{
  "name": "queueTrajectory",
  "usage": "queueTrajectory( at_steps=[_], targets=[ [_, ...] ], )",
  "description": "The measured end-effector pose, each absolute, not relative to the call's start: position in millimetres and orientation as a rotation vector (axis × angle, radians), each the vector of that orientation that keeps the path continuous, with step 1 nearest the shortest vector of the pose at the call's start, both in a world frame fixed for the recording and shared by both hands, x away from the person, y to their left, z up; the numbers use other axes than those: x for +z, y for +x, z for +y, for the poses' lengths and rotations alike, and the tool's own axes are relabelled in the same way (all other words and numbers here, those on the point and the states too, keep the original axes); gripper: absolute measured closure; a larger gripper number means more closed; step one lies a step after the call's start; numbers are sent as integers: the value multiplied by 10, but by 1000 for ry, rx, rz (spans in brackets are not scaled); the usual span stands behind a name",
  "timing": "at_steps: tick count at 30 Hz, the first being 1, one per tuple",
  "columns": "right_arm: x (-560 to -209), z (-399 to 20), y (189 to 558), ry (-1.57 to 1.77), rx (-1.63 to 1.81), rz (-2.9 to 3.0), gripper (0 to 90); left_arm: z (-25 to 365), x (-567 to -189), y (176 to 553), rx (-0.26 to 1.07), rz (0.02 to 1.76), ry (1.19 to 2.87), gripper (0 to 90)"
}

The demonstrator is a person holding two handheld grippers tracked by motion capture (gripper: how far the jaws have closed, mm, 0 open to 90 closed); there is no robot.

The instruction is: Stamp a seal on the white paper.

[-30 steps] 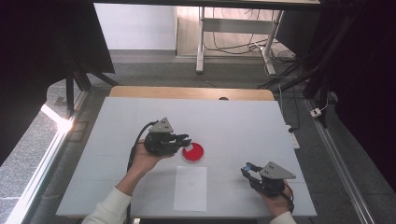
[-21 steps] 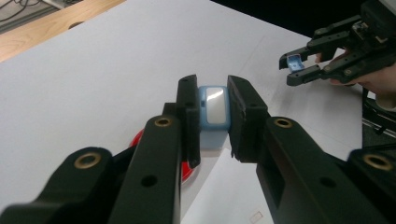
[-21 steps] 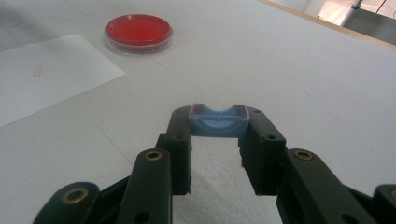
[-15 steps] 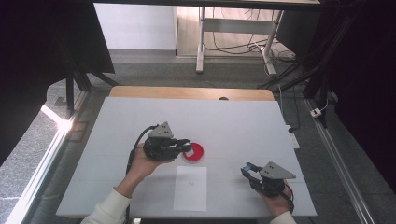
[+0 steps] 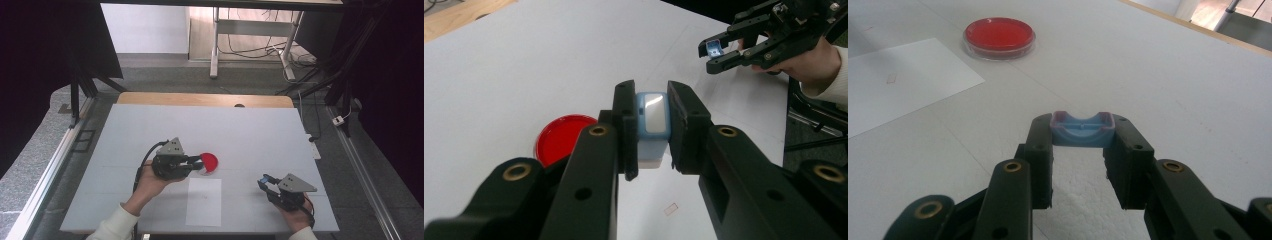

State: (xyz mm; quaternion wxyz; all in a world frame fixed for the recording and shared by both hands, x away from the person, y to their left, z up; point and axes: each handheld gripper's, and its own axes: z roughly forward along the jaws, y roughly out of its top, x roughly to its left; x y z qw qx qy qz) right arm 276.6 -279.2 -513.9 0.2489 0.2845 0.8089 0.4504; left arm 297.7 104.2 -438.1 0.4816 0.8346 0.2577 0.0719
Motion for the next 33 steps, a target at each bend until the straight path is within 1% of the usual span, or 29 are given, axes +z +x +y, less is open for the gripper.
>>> queueTrajectory(
  at_steps=[33],
  targets=[
    [-5156, -2781, 2768, 774, 1217, 2215, 648, 900, -4544, 2813, 127, 593, 2087, 748]
  ],
)
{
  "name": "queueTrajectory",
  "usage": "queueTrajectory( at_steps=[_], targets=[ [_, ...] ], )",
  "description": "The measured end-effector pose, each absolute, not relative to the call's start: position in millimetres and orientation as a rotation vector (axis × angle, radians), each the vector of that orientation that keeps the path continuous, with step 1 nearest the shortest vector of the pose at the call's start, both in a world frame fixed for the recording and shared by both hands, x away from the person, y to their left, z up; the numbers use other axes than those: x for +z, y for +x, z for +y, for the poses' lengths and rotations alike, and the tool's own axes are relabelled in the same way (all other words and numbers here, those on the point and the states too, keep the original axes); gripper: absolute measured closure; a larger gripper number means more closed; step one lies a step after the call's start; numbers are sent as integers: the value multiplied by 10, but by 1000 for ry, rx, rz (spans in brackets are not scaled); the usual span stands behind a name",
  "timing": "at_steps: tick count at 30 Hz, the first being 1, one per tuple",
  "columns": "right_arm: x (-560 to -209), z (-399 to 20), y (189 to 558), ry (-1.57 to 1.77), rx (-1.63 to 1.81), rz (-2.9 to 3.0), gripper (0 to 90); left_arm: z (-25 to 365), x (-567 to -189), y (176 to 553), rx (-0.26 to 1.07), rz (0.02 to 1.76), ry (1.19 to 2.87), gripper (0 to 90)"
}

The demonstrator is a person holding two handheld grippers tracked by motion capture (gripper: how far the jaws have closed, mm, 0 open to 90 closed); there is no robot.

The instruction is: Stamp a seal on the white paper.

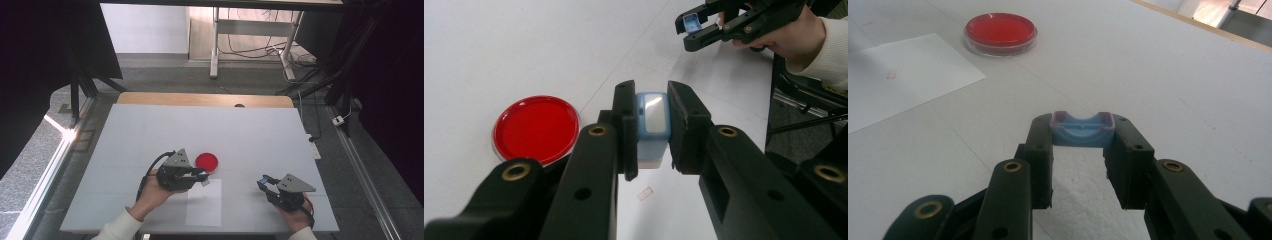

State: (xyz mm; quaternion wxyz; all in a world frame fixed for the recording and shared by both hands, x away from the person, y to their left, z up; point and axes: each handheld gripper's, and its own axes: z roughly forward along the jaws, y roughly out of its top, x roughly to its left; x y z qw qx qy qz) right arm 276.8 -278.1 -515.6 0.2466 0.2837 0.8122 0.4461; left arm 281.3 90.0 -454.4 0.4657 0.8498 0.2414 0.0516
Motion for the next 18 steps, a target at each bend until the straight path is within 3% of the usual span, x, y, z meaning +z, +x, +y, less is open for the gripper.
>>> queueTrajectory(
  at_steps=[18],
  targets=[
    [-5162, -2775, 2768, 772, 1212, 2220, 648, 869, -4659, 2744, 106, 577, 2122, 748]
  ],
)
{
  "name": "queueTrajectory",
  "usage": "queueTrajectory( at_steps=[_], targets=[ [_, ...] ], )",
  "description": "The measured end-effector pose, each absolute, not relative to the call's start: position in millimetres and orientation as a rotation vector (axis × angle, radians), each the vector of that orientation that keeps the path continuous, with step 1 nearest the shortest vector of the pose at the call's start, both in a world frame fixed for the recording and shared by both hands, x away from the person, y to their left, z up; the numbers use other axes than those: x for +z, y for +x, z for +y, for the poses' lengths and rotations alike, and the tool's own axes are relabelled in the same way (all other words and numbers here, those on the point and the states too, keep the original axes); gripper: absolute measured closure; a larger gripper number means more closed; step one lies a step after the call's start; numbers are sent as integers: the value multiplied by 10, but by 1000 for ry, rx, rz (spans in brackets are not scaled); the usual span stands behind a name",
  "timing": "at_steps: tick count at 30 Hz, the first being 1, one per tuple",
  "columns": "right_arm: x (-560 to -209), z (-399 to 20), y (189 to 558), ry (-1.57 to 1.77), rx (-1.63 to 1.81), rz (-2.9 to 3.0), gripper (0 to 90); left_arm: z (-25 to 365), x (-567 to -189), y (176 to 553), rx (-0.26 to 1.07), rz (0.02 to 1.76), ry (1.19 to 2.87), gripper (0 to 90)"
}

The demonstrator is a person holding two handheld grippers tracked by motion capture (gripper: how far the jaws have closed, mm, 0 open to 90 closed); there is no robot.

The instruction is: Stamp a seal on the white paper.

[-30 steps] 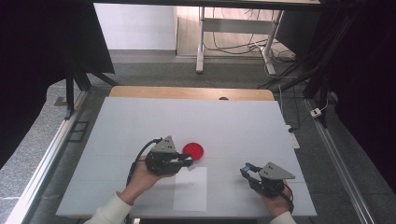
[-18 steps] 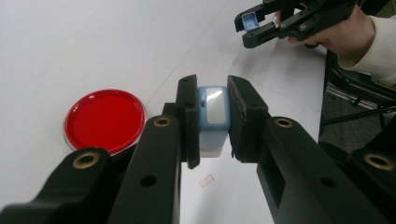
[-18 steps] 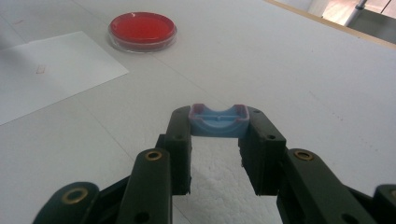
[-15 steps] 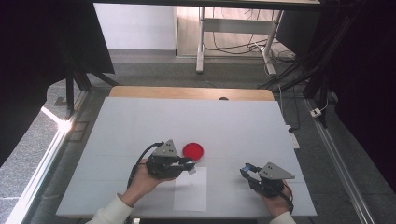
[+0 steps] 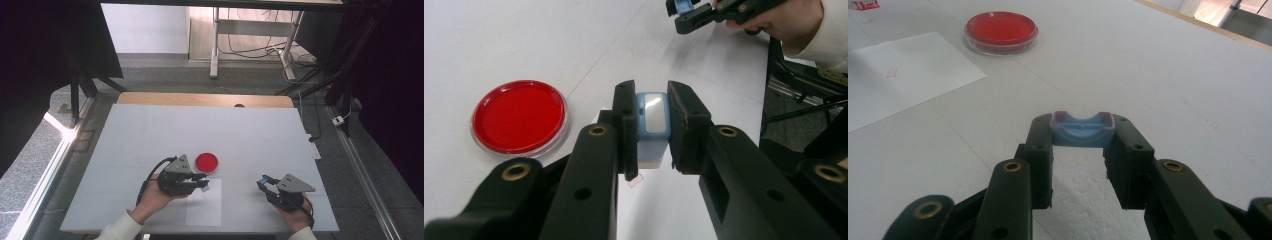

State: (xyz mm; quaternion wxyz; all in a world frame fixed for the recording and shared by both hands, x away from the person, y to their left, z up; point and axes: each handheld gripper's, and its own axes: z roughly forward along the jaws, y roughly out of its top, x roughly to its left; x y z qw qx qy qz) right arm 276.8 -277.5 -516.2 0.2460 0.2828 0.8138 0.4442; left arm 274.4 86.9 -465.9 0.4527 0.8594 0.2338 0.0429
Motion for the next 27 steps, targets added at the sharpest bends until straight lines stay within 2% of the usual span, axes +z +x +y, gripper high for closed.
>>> queueTrajectory(
  at_steps=[27],
  targets=[
    [-5168, -2770, 2768, 772, 1204, 2222, 647, 798, -4848, 2743, 96, 535, 2191, 749]
  ],
)
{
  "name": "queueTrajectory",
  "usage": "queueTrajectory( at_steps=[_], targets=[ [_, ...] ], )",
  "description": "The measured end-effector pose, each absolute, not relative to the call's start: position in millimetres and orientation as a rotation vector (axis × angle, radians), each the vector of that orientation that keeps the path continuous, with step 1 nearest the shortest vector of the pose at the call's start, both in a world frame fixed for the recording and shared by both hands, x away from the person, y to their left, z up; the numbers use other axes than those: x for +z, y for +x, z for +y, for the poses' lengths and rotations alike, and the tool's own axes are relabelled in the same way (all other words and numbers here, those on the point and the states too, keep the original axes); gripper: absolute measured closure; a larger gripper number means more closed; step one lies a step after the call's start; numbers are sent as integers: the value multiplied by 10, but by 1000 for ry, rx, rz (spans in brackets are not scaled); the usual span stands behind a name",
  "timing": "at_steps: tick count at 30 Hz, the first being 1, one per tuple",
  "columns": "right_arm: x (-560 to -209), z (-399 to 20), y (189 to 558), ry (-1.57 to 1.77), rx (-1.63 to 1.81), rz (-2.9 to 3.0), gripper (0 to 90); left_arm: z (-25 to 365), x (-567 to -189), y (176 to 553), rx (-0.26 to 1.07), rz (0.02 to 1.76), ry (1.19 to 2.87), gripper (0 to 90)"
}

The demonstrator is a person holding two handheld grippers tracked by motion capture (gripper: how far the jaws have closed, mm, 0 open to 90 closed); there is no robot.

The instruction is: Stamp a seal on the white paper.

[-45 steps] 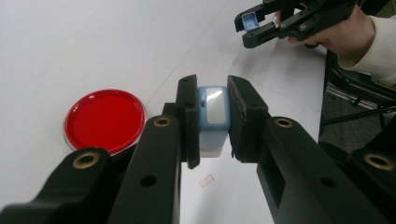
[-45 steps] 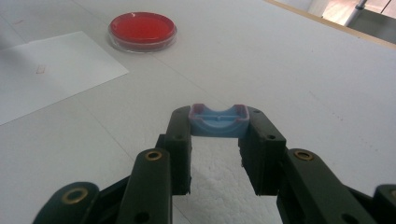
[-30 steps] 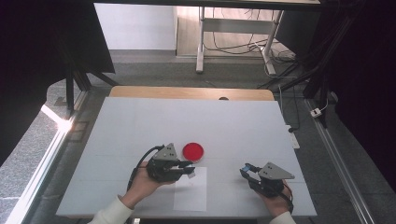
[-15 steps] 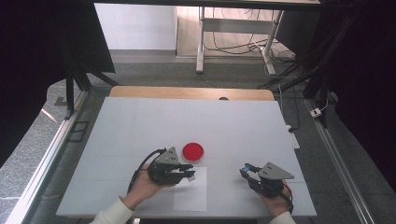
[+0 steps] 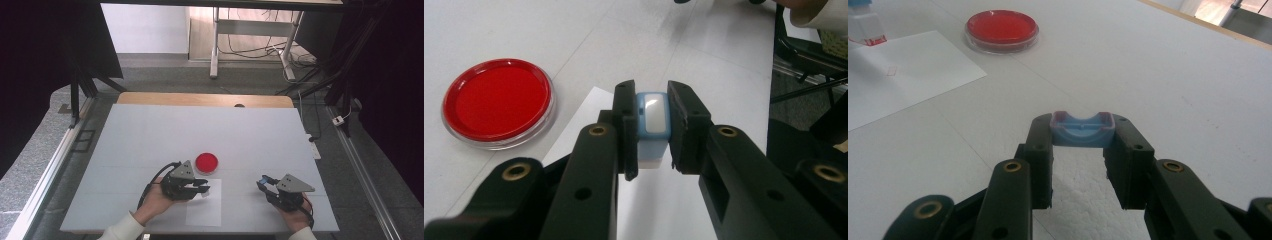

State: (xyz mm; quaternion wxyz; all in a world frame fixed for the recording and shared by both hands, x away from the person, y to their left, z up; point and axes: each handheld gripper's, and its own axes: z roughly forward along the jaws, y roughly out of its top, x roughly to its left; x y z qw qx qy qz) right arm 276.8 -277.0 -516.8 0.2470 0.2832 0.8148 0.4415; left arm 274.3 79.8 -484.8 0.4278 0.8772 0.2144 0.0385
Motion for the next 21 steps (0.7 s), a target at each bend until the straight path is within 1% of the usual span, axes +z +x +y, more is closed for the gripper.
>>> queueTrajectory(
  at_steps=[21],
  targets=[
    [-5173, -2765, 2768, 770, 1203, 2225, 647, 728, -4951, 2745, 114, 511, 2253, 749]
  ],
)
